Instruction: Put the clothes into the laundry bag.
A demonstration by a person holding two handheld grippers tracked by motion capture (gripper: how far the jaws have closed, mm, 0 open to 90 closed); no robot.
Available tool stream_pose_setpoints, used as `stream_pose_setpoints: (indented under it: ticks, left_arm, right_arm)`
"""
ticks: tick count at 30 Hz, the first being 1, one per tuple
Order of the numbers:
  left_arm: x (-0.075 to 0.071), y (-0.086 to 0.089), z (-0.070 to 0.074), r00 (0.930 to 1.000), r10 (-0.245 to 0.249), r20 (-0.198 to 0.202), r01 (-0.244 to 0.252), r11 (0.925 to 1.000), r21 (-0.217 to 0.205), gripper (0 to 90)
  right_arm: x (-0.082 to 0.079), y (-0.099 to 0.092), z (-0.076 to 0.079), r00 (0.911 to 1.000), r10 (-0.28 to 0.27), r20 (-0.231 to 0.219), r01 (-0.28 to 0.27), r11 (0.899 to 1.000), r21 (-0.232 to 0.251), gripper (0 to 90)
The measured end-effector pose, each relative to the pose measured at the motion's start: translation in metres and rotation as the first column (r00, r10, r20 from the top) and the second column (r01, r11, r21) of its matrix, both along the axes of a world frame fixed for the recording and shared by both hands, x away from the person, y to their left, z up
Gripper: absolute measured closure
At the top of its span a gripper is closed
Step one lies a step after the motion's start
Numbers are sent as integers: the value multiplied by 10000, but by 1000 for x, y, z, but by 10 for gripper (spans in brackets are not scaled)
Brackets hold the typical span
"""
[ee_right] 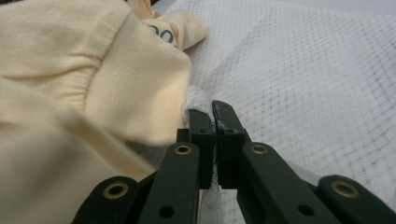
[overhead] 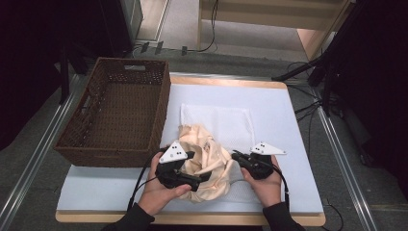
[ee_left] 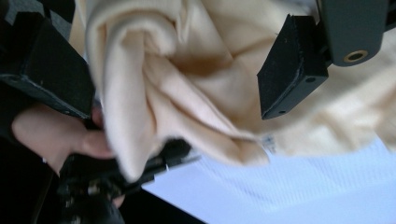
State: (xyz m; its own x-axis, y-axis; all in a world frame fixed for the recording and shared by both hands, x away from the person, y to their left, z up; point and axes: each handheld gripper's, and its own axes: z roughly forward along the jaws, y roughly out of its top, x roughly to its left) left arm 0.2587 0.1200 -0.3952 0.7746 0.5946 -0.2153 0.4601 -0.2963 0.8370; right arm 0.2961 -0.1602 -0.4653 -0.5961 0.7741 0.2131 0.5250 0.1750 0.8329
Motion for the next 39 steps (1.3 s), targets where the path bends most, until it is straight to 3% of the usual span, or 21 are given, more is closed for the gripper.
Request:
stream_pose_setpoints:
  ticks: [2,5,7,9,11,14,15,18,19,21,23,24,25,27,28,29,30,33,35,37,39]
  left_arm:
    - [12,-4,-1,9993,281,-226,-278,9995,150,146]
    - [36,-13,-19,9928,686,-982,-639,9967,501,140]
    - [51,-18,-36,9777,416,-2060,-343,9987,389,141]
    - [60,-23,-52,9558,12,-2940,130,9988,464,161]
    - [60,-27,-59,9559,-164,-2932,410,9961,780,316]
    - [54,-28,-54,9617,-680,-2657,976,9902,998,672]
    - [50,-28,-50,9653,-826,-2477,1131,9873,1116,751]
    - [37,-31,-37,9689,-1542,-1937,1751,9799,958,796]
    - [32,-33,-33,9650,-1933,-1770,2094,9748,773,798]
    - [24,-38,-28,9500,-2655,-1644,2755,9604,406,798]
    - [19,-45,-28,9400,-3020,-1589,3121,9491,429,793]
    - [18,-49,-31,9398,-3031,-1581,3168,9460,695,790]
    - [19,-53,-36,9449,-2795,-1705,3003,9473,1113,784]
    - [26,-58,-49,9613,-1887,-2006,2276,9544,1931,768]
    - [30,-59,-55,9593,-1646,-2295,2109,9580,1944,751]
    - [33,-58,-58,9523,-1654,-2564,2093,9655,1547,709]
    - [33,-55,-55,9518,-1730,-2531,2124,9675,1375,652]
    - [30,-45,-40,9644,-1835,-1907,2010,9766,767,476]
    - [34,-36,-30,9746,-1595,-1573,1705,9836,595,383]
    - [42,-28,-23,9852,-912,-1449,1015,9926,659,318]
    - [51,-23,-21,9899,-36,-1417,140,9973,727,263]
  right_arm:
    - [0,0,0,10000,-10,-2,10,10000,28,882]
    - [-1,1,0,10000,48,18,-48,10000,10,882]
    - [-2,2,1,9999,110,36,-110,9999,-24,883]
    - [-2,2,1,9998,192,90,-192,9998,-31,884]
    - [-2,3,1,9996,271,61,-271,9996,1,885]
    - [-3,5,1,9995,308,39,-308,9995,-47,887]
    - [-2,5,1,9995,317,52,-317,9995,-70,887]
    - [-2,5,3,9996,279,93,-279,9996,47,890]
    - [-2,5,4,9995,268,163,-269,9996,54,890]
    - [-2,5,4,9996,214,158,-215,9997,104,891]
    - [-1,6,3,9999,144,93,-145,9999,90,891]
    - [-1,6,3,9999,108,85,-109,9999,88,891]
    - [-1,6,3,9999,103,95,-104,9999,93,891]
    - [-1,6,4,9999,84,139,-86,9999,126,891]
    - [-1,6,5,9999,68,152,-70,9999,147,891]
    - [-2,5,5,9998,71,172,-73,9999,136,891]
    - [-2,5,5,9998,63,174,-65,9999,145,891]
    - [-2,3,6,9997,96,207,-100,9998,174,891]
    - [-2,1,6,9997,103,213,-107,9997,209,891]
    - [-2,1,7,9997,90,219,-95,9997,226,891]
    - [-2,1,8,9997,102,235,-108,9997,226,891]
